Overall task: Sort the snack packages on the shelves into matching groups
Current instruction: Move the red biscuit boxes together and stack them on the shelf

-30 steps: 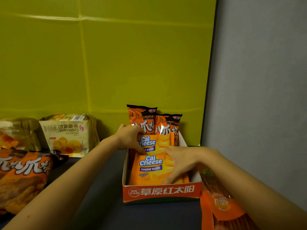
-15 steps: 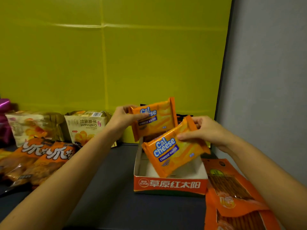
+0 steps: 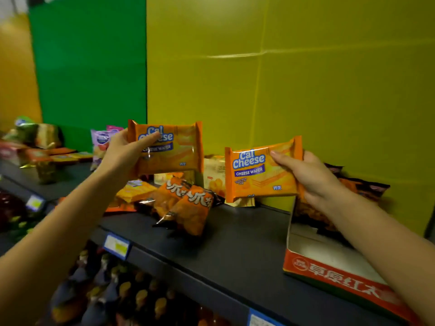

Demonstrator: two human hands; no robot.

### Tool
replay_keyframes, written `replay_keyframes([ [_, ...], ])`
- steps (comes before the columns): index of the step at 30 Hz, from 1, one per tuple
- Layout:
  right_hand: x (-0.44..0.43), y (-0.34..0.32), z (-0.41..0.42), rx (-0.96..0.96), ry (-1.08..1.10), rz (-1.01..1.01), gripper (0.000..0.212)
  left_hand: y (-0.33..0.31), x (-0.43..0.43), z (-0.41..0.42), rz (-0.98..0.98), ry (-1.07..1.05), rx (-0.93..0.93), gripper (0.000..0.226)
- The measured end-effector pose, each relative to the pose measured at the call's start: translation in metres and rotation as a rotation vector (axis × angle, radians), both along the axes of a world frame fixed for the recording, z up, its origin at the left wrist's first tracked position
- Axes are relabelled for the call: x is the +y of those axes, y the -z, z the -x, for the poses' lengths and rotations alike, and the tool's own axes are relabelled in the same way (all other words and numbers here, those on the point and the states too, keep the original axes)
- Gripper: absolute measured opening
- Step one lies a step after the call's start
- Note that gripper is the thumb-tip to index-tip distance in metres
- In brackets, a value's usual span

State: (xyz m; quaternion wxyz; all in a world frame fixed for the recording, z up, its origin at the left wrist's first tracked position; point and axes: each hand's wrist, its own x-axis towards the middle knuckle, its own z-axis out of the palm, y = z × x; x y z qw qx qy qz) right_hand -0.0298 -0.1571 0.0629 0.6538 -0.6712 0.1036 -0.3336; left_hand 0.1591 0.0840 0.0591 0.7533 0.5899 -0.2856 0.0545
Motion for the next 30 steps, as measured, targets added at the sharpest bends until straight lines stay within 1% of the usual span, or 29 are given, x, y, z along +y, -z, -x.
replay_keyframes([
  [1,0.011,0.001,-0.013,0.011,-0.014,-0.016,0.002,0.004,0.023,-0.008,0.007,-0.040,0.019,0.004],
  [9,0.126,0.008,-0.120,0.035,-0.146,-0.096,0.010,0.031,0.207,-0.056,0.026,-0.270,0.104,0.003],
  [13,0.193,0.022,-0.178,0.011,-0.212,-0.147,0.031,0.042,0.293,-0.082,0.028,-0.332,0.167,0.004],
  [16,0.239,0.034,-0.217,0.007,-0.229,-0.197,0.034,0.049,0.345,-0.101,-0.003,-0.366,0.218,0.017],
  [18,0.264,0.040,-0.240,0.002,-0.234,-0.210,0.037,0.054,0.372,-0.114,-0.036,-0.380,0.226,0.029],
  [19,0.278,0.042,-0.256,0.011,-0.232,-0.216,0.040,0.055,0.388,-0.122,-0.043,-0.385,0.232,0.030],
  [21,0.293,0.041,-0.275,0.015,-0.217,-0.217,0.043,0.056,0.403,-0.131,-0.042,-0.397,0.234,0.024],
  [23,0.312,0.037,-0.299,0.027,-0.210,-0.216,0.040,0.056,0.419,-0.144,-0.029,-0.413,0.245,0.023],
  [24,0.319,0.034,-0.314,0.021,-0.203,-0.214,0.037,0.055,0.426,-0.151,-0.030,-0.418,0.246,0.024],
  [28,0.346,0.026,-0.371,0.007,-0.202,-0.192,0.020,0.054,0.449,-0.188,-0.029,-0.439,0.227,0.011],
  [30,0.358,0.026,-0.404,0.012,-0.191,-0.181,0.026,0.054,0.454,-0.212,-0.051,-0.465,0.200,0.009],
])
